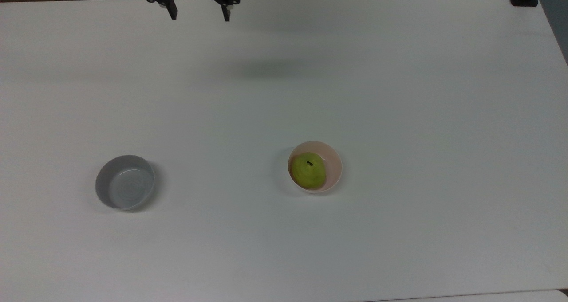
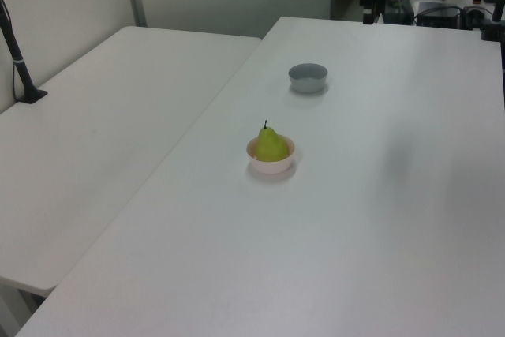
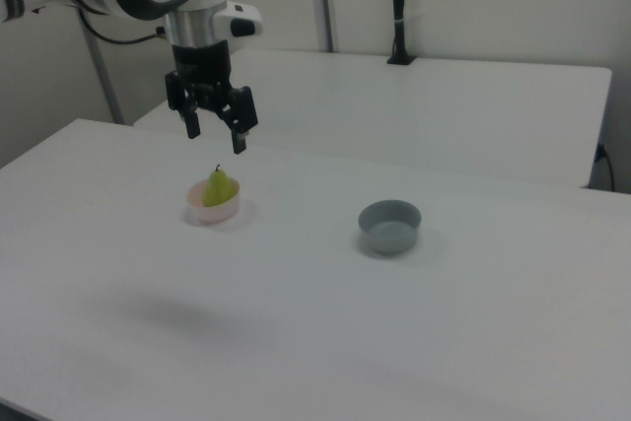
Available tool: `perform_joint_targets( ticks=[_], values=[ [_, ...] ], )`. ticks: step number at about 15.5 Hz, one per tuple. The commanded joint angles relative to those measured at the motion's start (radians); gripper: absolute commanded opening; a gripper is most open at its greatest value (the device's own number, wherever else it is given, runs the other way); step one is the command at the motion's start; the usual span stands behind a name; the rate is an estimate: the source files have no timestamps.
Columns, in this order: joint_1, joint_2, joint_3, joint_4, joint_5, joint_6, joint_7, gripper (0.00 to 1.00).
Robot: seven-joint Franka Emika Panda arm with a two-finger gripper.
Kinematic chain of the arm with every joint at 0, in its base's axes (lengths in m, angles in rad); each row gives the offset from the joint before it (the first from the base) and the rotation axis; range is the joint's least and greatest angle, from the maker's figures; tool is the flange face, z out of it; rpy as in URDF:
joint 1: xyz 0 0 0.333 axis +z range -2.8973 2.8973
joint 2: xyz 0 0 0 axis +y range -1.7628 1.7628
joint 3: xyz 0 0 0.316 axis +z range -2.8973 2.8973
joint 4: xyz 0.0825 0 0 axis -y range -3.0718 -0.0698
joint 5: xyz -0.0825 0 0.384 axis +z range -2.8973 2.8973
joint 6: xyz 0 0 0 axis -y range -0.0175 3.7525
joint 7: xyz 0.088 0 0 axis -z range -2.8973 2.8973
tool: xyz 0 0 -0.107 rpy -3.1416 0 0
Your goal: Place the pear in the bowl
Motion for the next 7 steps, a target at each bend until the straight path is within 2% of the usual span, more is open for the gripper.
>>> perform_joint_targets(
  ticks=[1, 3, 7],
  values=[
    [-0.030, -0.036, 0.024, -0.036, -0.054, -0.013, -0.009, 1.00],
    [-0.026, -0.027, 0.024, -0.036, -0.079, -0.009, 0.013, 1.00],
    [-0.021, -0.020, 0.024, -0.035, -0.084, 0.000, 0.020, 1.00]
  ],
)
